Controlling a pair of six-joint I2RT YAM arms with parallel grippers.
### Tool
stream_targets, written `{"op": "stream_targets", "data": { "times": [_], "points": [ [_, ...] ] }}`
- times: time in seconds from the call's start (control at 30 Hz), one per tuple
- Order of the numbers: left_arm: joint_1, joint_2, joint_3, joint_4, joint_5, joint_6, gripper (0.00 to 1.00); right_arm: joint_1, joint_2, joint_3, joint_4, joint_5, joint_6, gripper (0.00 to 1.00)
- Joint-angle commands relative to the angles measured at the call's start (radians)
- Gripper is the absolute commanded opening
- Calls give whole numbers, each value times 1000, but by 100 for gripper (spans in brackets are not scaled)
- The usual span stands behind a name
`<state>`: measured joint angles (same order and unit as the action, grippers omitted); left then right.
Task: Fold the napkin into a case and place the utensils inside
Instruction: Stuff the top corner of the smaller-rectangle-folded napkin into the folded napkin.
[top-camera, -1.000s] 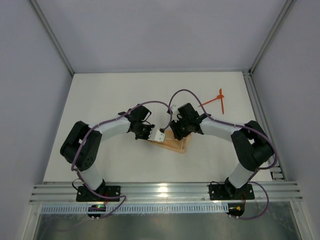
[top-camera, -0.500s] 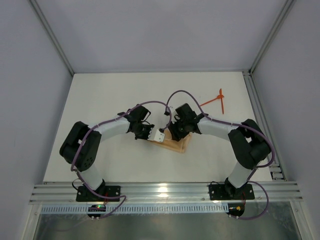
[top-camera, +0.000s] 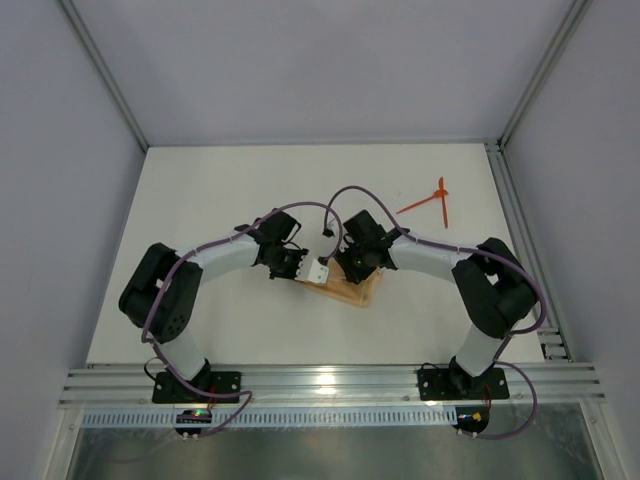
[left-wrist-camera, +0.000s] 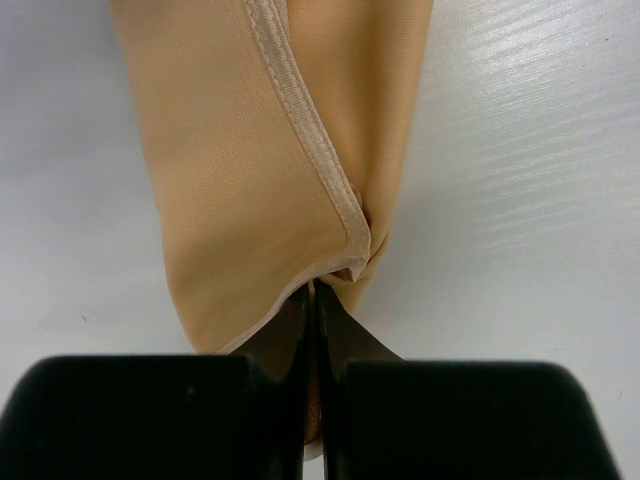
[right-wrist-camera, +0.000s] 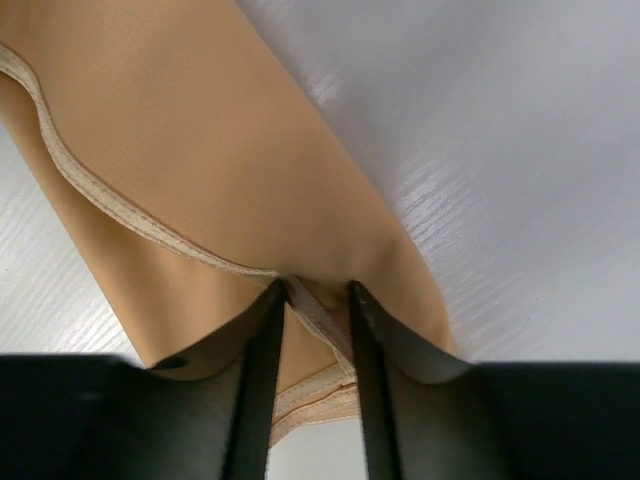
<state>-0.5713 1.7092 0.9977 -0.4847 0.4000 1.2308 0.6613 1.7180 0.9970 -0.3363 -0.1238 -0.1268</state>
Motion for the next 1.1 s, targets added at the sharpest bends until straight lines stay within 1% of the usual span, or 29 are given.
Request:
{"op": "stream_targets", "data": {
  "times": [0.0,0.03,0.07,0.17,0.3,0.5,0.77,0.93,1.07],
  "points": [
    [14,-2,-24,-28,-32,-16,0,8,38,31,-40,33,3,30],
    [16,-3,-25,-28,-32,-14,0,8,41,35,-35,35,16,23],
    [16,-2,-24,-31,-30,-13,0,8,43,35,-29,32,21,14],
    [16,-3,-24,-28,-29,-10,0,8,22,38,-17,18,35,3],
    [17,-3,-24,-20,-29,-14,0,9,-14,58,-49,15,41,3],
    [22,-10,-27,-23,-30,-21,0,49,-90,91,-119,61,85,3],
    [24,-16,-33,-22,-33,-22,0,89,-87,100,-141,44,125,3],
    [28,-13,-30,-23,-32,-22,0,95,-92,60,-136,-34,269,3],
    [30,-11,-31,-25,-32,-21,0,95,-80,-12,-29,-131,371,3]
  ]
}}
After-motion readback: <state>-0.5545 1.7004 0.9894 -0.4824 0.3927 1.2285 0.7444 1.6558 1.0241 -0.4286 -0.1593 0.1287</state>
